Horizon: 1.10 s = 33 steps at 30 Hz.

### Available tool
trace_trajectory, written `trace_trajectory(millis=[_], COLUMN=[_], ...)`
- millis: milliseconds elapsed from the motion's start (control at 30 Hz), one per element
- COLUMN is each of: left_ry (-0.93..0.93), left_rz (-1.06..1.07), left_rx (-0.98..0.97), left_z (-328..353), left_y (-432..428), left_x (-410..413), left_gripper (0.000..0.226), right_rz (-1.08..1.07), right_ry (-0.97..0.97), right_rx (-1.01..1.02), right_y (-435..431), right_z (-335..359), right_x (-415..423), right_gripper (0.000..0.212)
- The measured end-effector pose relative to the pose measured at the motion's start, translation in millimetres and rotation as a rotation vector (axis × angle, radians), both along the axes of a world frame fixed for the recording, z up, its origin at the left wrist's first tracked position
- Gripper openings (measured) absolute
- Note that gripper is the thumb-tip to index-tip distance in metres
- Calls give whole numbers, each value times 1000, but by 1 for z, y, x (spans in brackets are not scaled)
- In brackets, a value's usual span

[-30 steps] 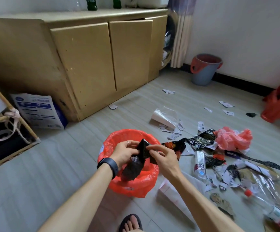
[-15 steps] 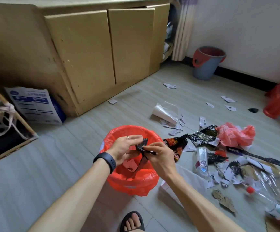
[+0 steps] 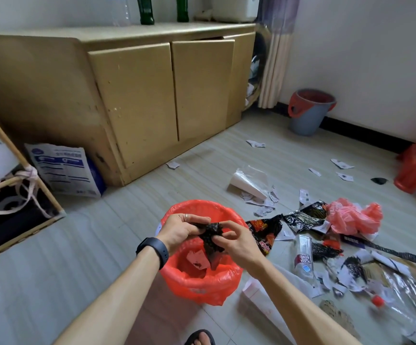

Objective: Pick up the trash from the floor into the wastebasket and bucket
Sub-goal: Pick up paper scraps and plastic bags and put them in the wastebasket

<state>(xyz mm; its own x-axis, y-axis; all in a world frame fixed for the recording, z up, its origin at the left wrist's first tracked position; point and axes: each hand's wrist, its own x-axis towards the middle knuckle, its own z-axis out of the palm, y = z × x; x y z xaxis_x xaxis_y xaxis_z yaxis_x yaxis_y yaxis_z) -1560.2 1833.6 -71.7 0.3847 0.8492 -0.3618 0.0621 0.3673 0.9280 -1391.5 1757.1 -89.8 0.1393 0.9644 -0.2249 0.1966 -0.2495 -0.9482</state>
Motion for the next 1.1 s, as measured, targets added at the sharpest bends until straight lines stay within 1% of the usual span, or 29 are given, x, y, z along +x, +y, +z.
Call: trace_trajectory(millis=[67, 100, 167, 233, 267, 333, 433, 533, 567, 600, 667, 700, 733, 800, 833, 900, 933, 967, 1000, 1033, 1100], left_ry=[3, -37, -78, 34, 94, 113, 61, 130, 173, 214, 362, 469, 560, 685, 777, 1055, 1179, 1259, 1288, 1299, 1332], left_rz=[6, -16, -70, -123, -165, -202, -133, -61, -27, 12, 50, 39, 20, -57, -118, -325, -444, -562, -673, -772, -979], left_rx=[-33, -86, -200, -266, -269, -262, -239, -160, -103, -23, 184, 280, 360, 463, 523, 702, 777, 802, 759, 671, 437], left_z=[0, 1, 0, -7, -10, -18, -25, -35, -39, -44, -55, -59, -63, -72, -81, -100, -111, -124, -137, -152, -179], left_y=[-2, -3, -2, -1, -1, 0, 5, 12, 14, 16, 22, 24, 25, 27, 30, 37, 41, 46, 52, 56, 60], left_x=[-1, -1, -3, -2, -2, 0, 1, 3, 4, 4, 4, 3, 3, 6, 9, 17, 21, 23, 26, 27, 27], left_gripper=[29, 27, 39, 43, 42, 35, 15, 15, 15, 16, 21, 21, 20, 19, 20, 26, 29, 32, 38, 47, 82], right_rz=[-59, -89, -136, -158, -167, -176, -163, -92, -70, -59, -98, -124, -136, -143, -135, -118, -117, -124, -140, -152, -162], right_ry=[30, 72, 128, 141, 149, 168, 241, 305, 269, 135, -342, -499, -565, -590, -599, -592, -561, -513, -468, -446, -438], right_rx=[23, 34, 44, 42, 45, 37, -25, -89, -92, -68, 28, 69, 79, 25, -18, -80, -80, -69, -55, -44, -19], right_y=[4, 5, 9, 13, 15, 17, 20, 23, 22, 21, 19, 17, 14, 8, 7, 3, 1, 1, 2, 2, 2], right_z=[-3, -4, -8, -15, -16, -18, -18, -18, -20, -22, -37, -45, -53, -71, -81, -99, -106, -112, -117, -119, -119], right_x=[-3, -4, -4, -1, 0, 1, 4, 10, 12, 15, 24, 27, 30, 33, 34, 34, 32, 30, 28, 27, 26], right_gripper=[25, 25, 22, 20, 20, 24, 32, 33, 30, 28, 34, 41, 48, 63, 70, 80, 82, 82, 81, 81, 79])
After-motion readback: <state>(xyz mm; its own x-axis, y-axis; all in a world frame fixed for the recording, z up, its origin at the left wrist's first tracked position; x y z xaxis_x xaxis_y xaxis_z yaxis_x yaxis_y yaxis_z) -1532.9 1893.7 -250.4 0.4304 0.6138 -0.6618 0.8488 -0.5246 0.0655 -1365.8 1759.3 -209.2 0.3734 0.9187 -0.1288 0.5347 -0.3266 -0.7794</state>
